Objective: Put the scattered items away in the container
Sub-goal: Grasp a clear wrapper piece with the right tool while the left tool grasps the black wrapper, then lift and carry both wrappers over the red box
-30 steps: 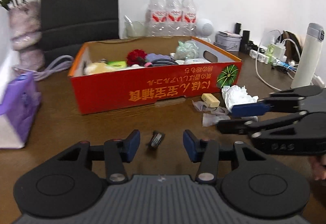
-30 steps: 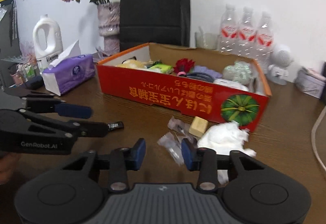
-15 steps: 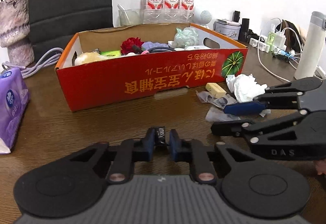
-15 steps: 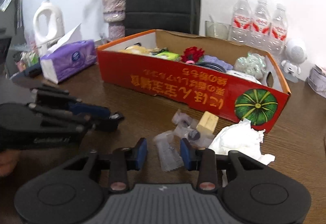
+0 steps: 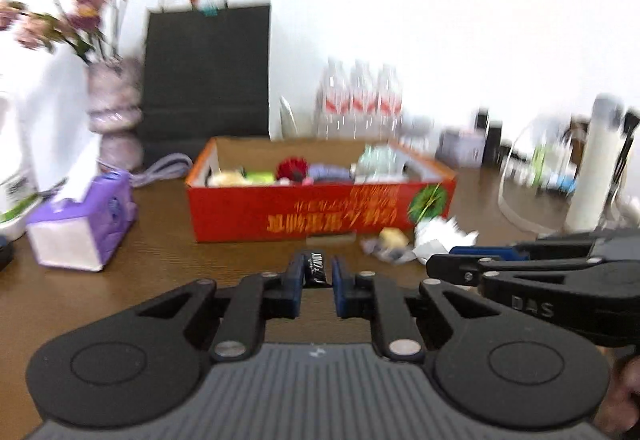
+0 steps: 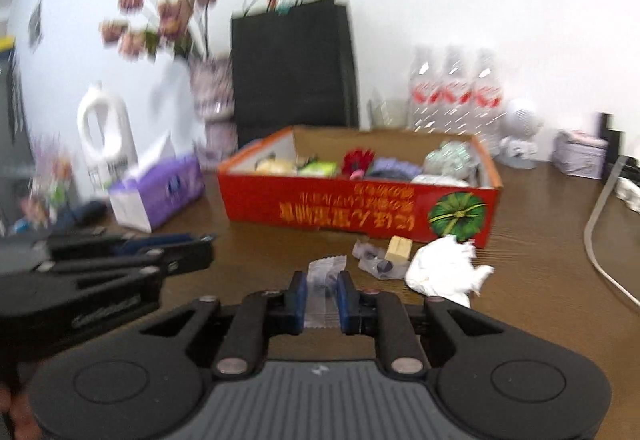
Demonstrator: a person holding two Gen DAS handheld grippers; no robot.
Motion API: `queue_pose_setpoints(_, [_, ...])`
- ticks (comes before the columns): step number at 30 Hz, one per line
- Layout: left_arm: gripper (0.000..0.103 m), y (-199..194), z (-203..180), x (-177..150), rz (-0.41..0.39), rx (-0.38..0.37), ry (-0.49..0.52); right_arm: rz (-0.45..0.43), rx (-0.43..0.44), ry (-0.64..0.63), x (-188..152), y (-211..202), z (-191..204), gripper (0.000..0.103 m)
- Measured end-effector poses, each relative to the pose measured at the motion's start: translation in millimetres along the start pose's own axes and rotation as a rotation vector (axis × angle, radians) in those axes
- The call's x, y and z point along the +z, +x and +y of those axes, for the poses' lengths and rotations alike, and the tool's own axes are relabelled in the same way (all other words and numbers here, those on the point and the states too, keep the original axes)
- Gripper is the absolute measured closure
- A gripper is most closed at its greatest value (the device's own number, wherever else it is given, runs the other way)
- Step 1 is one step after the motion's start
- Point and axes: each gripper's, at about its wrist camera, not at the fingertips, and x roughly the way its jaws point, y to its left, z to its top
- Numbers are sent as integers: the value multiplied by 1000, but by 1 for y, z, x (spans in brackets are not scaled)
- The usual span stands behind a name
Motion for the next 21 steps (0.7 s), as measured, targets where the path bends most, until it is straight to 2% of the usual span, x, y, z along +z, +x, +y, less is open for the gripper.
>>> queue_pose_setpoints(4, [87, -50, -9, -19, -96, 15, -62, -84, -41, -5, -17, -45, 11, 88])
queue_pose_setpoints(7, [87, -79, -20, -32, -111, 26, -49, -144, -21, -33, -33, -76, 18, 88])
queue_pose_setpoints(9, [87, -94, -27, -42, -118, 36, -39, -145, -20, -55, -43, -89, 21, 88])
queue_pose_setpoints(11, [87, -111, -33, -51, -151, 66, -20, -137, -22, -30, -52, -102, 21, 88])
queue_pose_setpoints(14, [87, -135, -39, -63, -204, 102, 2, -184, -50, -33, -71, -128, 28, 88])
queue_pose_setpoints(16, [87, -149, -42, -73, -219, 105, 15, -211, -64, -51, -86, -143, 34, 88])
queue_pose_setpoints(21, [87, -170, -50, -86, -278, 116, 34, -264, -39, -61, -111, -170, 45, 88])
